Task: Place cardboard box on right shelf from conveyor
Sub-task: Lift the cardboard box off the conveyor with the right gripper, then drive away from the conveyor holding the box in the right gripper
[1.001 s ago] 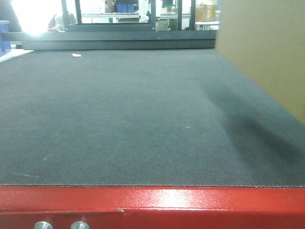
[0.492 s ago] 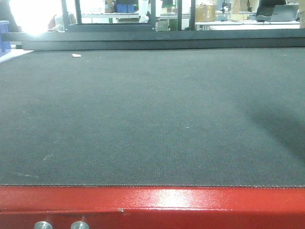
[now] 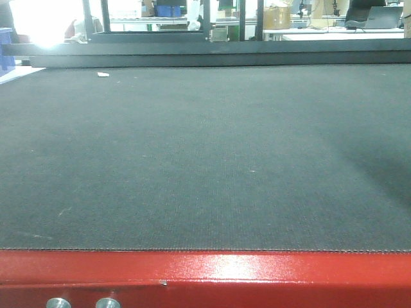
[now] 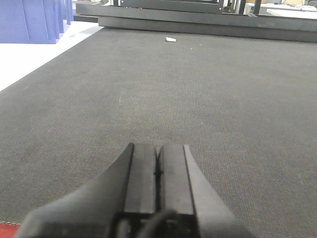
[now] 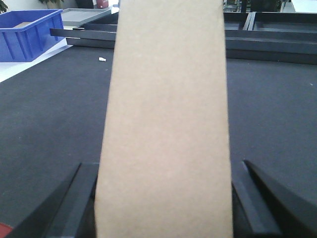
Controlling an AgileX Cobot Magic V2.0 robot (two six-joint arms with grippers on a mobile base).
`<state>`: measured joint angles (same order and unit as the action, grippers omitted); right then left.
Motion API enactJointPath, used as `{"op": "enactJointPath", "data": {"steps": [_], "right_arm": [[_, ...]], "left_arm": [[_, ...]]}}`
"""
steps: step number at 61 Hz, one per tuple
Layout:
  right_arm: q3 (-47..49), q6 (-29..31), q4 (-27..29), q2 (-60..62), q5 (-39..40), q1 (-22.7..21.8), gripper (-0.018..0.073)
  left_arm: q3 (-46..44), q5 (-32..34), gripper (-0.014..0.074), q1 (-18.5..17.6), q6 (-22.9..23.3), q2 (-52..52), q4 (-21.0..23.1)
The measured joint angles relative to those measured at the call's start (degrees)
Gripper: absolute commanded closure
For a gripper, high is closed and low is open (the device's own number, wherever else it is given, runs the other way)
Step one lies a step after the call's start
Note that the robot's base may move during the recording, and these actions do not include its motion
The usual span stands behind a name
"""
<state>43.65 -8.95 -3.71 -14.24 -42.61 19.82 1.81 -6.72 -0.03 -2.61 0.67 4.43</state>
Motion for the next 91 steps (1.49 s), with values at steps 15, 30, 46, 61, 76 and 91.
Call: {"op": "enactJointPath", "data": {"steps": [15, 30, 46, 61, 76, 91], "right_arm": [[-0.12, 0.00, 0.00, 0.00, 0.00, 0.00, 0.0324], [-0.12, 0.00, 0.00, 0.00, 0.00, 0.00, 0.0324], [-0.22, 0.00, 0.00, 0.00, 0.00, 0.00, 0.0324], [-0.22, 0.00, 0.00, 0.00, 0.00, 0.00, 0.0324], [-0.22, 0.00, 0.00, 0.00, 0.00, 0.00, 0.0324], [-0.22, 0.00, 0.00, 0.00, 0.00, 0.00, 0.0324]], "left_arm": [[0.00, 0.00, 0.0713, 0.00, 0.00, 0.00, 0.00], [0.00, 0.00, 0.0712, 0.00, 0.00, 0.00, 0.00], [0.00, 0.00, 0.0713, 0.00, 0.00, 0.00, 0.00], [0.00, 0.00, 0.0713, 0.00, 0.00, 0.00, 0.00], [0.00, 0.00, 0.0712, 0.00, 0.00, 0.00, 0.00], [0.00, 0.00, 0.0712, 0.00, 0.00, 0.00, 0.00]]}}
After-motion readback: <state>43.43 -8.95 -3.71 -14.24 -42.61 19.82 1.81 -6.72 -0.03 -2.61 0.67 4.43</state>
